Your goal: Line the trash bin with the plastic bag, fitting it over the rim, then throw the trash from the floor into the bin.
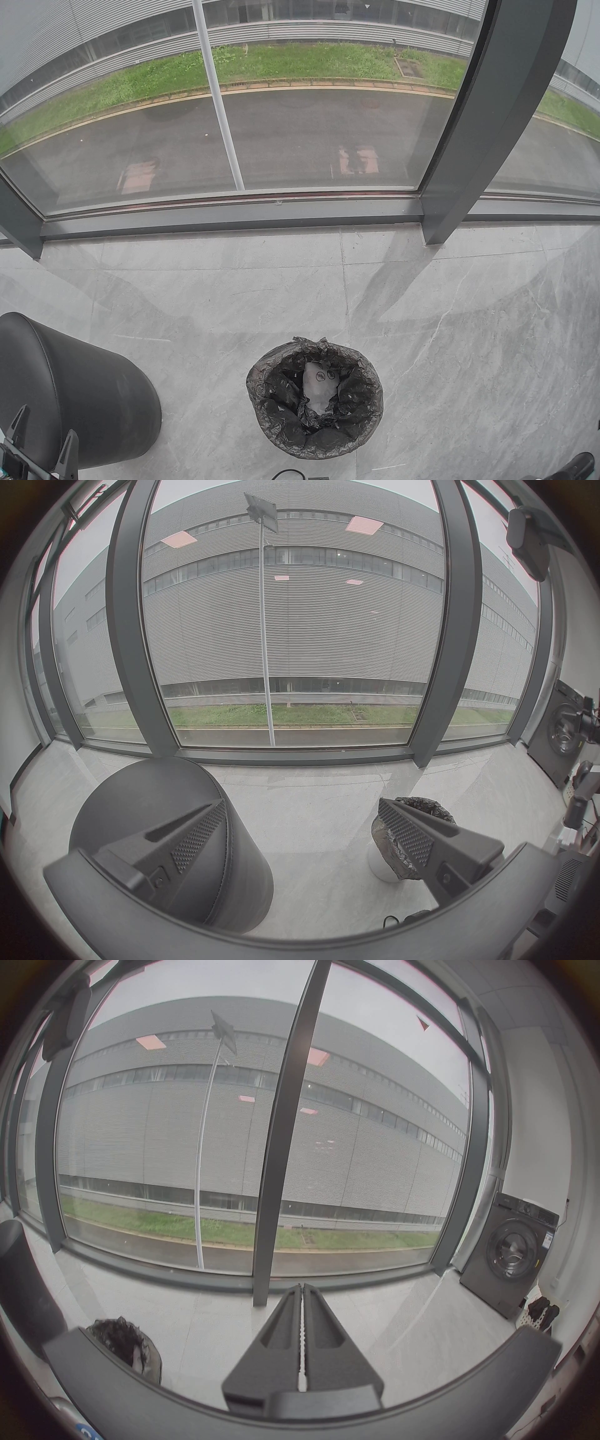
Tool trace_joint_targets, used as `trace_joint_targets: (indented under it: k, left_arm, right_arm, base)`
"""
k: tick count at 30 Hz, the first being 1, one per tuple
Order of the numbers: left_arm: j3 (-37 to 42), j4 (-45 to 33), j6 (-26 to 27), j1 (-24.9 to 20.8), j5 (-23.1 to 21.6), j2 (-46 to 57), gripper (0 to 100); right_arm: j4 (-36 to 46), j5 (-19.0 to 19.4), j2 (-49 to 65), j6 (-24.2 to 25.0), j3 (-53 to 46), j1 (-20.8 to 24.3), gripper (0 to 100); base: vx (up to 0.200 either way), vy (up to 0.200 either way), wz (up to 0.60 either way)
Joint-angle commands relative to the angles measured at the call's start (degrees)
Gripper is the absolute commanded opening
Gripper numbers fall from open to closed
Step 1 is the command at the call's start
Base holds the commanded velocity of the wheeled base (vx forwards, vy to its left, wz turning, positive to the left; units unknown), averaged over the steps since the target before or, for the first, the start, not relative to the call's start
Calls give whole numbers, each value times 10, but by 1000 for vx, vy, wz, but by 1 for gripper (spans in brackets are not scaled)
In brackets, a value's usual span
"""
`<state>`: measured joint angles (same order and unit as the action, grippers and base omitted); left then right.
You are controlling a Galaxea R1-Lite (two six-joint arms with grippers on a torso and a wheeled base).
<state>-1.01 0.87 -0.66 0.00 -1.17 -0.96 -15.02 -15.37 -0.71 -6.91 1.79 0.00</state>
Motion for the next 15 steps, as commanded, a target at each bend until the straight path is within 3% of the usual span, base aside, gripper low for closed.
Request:
trace_joint_targets:
  k: [1, 7, 15]
  left_arm:
    - [10, 0, 0, 0, 0, 10, 100]
    - [10, 0, 0, 0, 0, 10, 100]
    - [10, 0, 0, 0, 0, 10, 100]
  right_arm:
    - [44, 3, 7, 8, -18, -1, 0]
    - [107, 3, 7, 11, -18, -1, 0]
    - [110, 7, 6, 17, -17, -1, 0]
  base:
    - [0, 0, 0]
    - [0, 0, 0]
    - [0, 0, 0]
